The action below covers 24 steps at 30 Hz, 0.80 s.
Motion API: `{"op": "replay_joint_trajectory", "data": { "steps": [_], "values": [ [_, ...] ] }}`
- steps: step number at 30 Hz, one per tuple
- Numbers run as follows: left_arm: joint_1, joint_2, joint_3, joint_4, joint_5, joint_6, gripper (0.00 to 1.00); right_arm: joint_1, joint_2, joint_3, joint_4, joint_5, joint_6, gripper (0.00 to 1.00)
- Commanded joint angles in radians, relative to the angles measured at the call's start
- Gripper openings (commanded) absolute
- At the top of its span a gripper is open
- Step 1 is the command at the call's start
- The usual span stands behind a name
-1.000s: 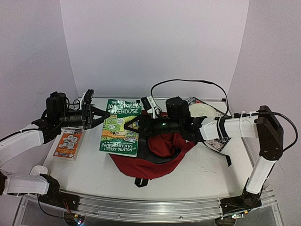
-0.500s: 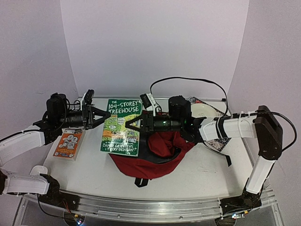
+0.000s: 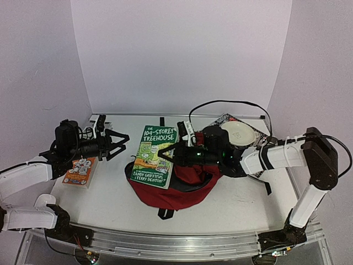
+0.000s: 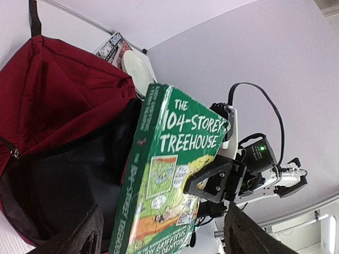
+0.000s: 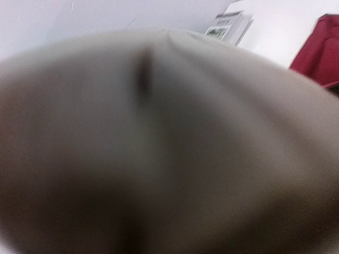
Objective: Pack the student bag
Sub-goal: Pass from the right arm to the left
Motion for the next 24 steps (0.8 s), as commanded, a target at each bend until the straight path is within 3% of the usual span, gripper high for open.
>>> {"op": "replay_joint_trajectory", "data": {
  "steps": [1, 10, 24],
  "values": [
    [-0.038, -0.067, -0.030, 0.053, -0.144, -0.066, 0.83, 0.000, -0.108, -0.033, 0.274, 0.192, 0.072, 0.00],
    [-0.147, -0.076, -0.075, 0.160, -0.251, -0.147, 0.90, 0.002, -0.051, -0.031, 0.544, 0.286, 0.214, 0.00],
    [-0.247, 0.059, -0.088, 0.332, -0.331, -0.238, 0.90, 0.019, -0.005, -0.001, 0.689, 0.312, 0.278, 0.00]
  ]
}}
